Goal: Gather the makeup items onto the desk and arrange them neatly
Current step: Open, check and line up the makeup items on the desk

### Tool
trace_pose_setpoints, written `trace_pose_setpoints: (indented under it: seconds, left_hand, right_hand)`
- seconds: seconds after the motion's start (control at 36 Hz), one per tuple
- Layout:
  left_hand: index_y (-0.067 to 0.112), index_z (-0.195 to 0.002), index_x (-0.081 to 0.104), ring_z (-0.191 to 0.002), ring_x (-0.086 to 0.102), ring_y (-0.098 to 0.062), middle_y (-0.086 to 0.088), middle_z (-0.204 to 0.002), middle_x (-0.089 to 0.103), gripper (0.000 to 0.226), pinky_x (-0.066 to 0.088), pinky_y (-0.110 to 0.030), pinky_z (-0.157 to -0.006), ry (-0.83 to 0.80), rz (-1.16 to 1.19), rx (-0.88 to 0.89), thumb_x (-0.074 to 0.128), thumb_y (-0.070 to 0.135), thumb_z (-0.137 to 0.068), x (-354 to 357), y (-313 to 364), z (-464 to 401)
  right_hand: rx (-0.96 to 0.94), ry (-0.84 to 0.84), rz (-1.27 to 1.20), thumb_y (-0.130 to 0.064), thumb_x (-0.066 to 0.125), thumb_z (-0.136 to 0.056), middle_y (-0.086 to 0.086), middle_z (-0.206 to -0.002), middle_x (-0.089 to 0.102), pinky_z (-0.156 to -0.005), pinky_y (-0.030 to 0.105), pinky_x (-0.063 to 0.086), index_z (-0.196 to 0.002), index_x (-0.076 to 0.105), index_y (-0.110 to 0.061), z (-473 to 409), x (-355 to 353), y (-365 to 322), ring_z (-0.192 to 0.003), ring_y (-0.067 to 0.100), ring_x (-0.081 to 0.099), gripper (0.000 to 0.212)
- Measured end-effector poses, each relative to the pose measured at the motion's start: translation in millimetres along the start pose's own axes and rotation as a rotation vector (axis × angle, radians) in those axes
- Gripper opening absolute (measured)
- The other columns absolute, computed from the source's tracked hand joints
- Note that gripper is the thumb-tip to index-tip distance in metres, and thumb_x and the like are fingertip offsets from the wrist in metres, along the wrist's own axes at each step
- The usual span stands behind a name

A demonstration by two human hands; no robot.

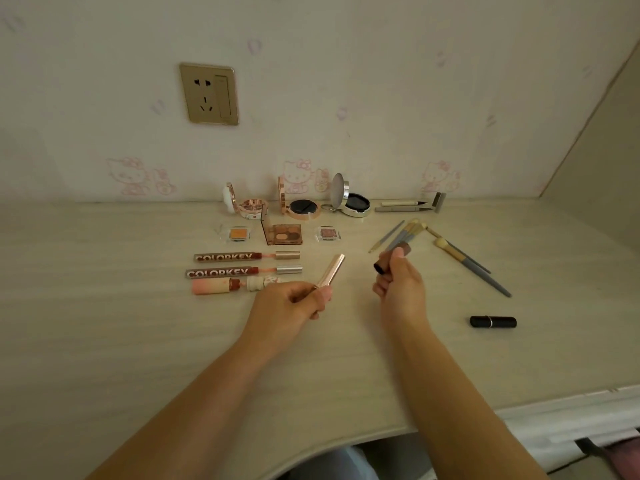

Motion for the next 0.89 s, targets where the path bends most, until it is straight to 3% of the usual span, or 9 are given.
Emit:
trace_pose_setpoints:
  seconds: [0.19,0.28,0.33,0.42,0.5,0.61,0.72,0.83,0.89]
  left_hand:
    - [0.032,-0.078,0.068,-0.071,0.064,-0.001,0.005,-0.075,0.071,0.011,0.044,-0.012,-0.069,0.033,-0.013,0.029,0.061,0.037,-0.085,4.0,4.3,1.5]
    - [0.035,-0.081,0.065,-0.072,0.062,-0.004,0.006,-0.076,0.069,0.006,0.042,-0.005,-0.064,0.055,0.059,0.037,0.063,0.032,-0.085,3.3,7.7,0.7]
    - [0.037,-0.083,0.065,-0.076,0.061,-0.004,0.006,-0.079,0.069,0.006,0.044,-0.007,-0.067,0.066,0.134,0.027,0.064,0.031,-0.085,3.2,10.5,-3.1]
    - [0.038,-0.088,0.064,-0.083,0.063,-0.002,0.011,-0.085,0.069,0.007,0.049,-0.018,-0.075,0.087,0.128,0.026,0.065,0.032,-0.084,5.3,17.8,-15.2]
    - [0.03,-0.099,0.064,-0.085,0.062,0.001,0.014,-0.09,0.068,0.017,0.042,-0.012,-0.07,0.124,0.053,0.032,0.067,0.034,-0.083,9.2,29.9,-36.4]
    - [0.027,-0.1,0.06,-0.087,0.065,-0.005,0.009,-0.093,0.069,0.02,0.042,-0.015,-0.071,0.155,0.017,0.041,0.068,0.033,-0.083,20.9,44.3,-75.3]
    - [0.021,-0.1,0.061,-0.089,0.064,-0.009,0.007,-0.09,0.068,0.018,0.043,-0.021,-0.076,0.219,-0.02,0.05,0.066,0.03,-0.085,34.0,46.4,-109.7]
    - [0.017,-0.106,0.059,-0.088,0.052,-0.005,0.011,-0.094,0.058,0.022,0.035,-0.02,-0.075,0.248,-0.067,0.031,0.064,0.027,-0.087,46.5,43.5,-133.7]
    - [0.015,-0.103,0.06,-0.088,0.056,-0.008,0.007,-0.095,0.062,0.021,0.038,-0.021,-0.074,0.247,-0.075,0.05,0.066,0.024,-0.086,51.9,43.5,-144.4]
  right_hand:
    - [0.007,-0.117,-0.021,-0.024,0.035,-0.102,-0.002,-0.06,0.031,-0.053,0.023,0.027,-0.075,0.055,-0.013,3.7,22.5,8.2,-0.054,0.009,0.027,0.034]
    - [0.021,-0.151,-0.061,-0.022,0.036,-0.102,-0.001,-0.06,0.035,-0.055,0.023,0.029,-0.079,0.057,-0.012,1.7,22.9,11.3,-0.055,0.01,0.03,0.033]
    - [0.021,-0.164,-0.027,-0.022,0.037,-0.101,-0.001,-0.062,0.039,-0.057,0.024,0.032,-0.082,0.059,-0.013,-2.8,23.5,10.6,-0.056,0.01,0.033,0.031]
    - [-0.062,-0.159,0.137,-0.023,0.037,-0.101,-0.001,-0.067,0.045,-0.062,0.026,0.035,-0.083,0.058,-0.019,-13.7,21.9,-3.5,-0.059,0.01,0.038,0.028]
    - [-0.188,-0.127,0.364,-0.024,0.036,-0.1,-0.006,-0.073,0.049,-0.065,0.023,0.036,-0.083,0.057,-0.019,-32.2,19.5,-26.5,-0.068,0.01,0.044,0.028]
    - [-0.23,-0.1,0.556,-0.021,0.034,-0.101,-0.012,-0.077,0.048,-0.052,0.012,0.037,-0.103,0.056,-0.004,-66.5,17.8,-45.2,-0.069,0.009,0.045,0.028]
    - [-0.227,-0.091,0.7,-0.018,0.035,-0.101,-0.007,-0.078,0.049,-0.071,0.028,0.042,-0.103,0.054,-0.006,-100.5,17.9,-49.8,-0.081,0.018,0.048,0.022]
    - [-0.257,-0.139,0.803,-0.012,0.04,-0.099,0.0,-0.097,0.057,-0.074,0.027,0.036,-0.104,0.056,-0.006,-131.9,20.3,-49.2,-0.089,0.017,0.05,0.018]
    - [-0.264,-0.154,0.888,-0.017,0.044,-0.098,0.004,-0.104,0.06,-0.076,0.028,0.038,-0.104,0.057,-0.007,-147.2,20.9,-49.9,-0.094,0.021,0.054,0.018]
Point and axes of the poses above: each hand's wrist, its own z-axis away from the middle knuckle, its own x-axis out of the palm, y = z × x, the point moved 9 cm from there along -z, towards the middle knuckle
